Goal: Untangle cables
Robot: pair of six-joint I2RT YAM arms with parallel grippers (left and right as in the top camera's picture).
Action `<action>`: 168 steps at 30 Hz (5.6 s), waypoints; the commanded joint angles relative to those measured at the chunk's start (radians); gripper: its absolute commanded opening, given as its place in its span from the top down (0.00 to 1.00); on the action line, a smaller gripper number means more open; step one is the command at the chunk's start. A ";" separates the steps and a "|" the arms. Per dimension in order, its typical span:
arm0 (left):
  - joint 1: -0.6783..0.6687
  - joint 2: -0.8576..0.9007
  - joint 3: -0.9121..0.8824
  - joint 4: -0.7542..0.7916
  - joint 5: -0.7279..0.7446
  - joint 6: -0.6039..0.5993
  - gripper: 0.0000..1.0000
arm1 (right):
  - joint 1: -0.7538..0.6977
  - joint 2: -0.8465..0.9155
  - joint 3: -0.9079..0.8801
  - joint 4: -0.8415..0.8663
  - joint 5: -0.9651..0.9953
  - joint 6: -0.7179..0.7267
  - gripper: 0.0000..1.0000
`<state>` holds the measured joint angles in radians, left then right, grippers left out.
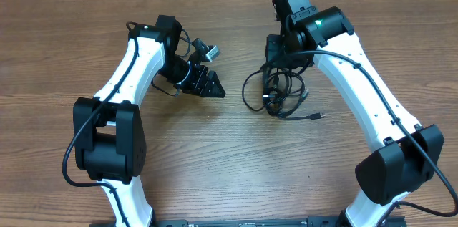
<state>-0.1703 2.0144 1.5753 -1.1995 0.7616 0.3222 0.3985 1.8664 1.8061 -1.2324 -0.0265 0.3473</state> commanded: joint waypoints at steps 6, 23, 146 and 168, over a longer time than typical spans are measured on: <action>-0.002 0.003 0.000 0.007 -0.011 -0.008 0.43 | -0.002 -0.005 0.028 -0.054 0.150 -0.015 0.60; -0.001 0.003 0.000 0.008 -0.048 -0.009 0.34 | -0.126 -0.005 -0.119 -0.016 0.138 -0.116 0.00; 0.009 0.003 0.000 0.046 -0.026 -0.042 0.67 | -0.236 -0.005 -0.519 0.378 -0.230 -0.266 0.96; 0.031 0.003 0.000 0.276 0.320 -0.222 0.36 | -0.144 -0.005 -0.399 0.488 -0.534 -0.189 0.96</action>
<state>-0.1421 2.0144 1.5753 -0.9482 1.0546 0.2058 0.2123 1.8687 1.3548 -0.7574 -0.5205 0.1093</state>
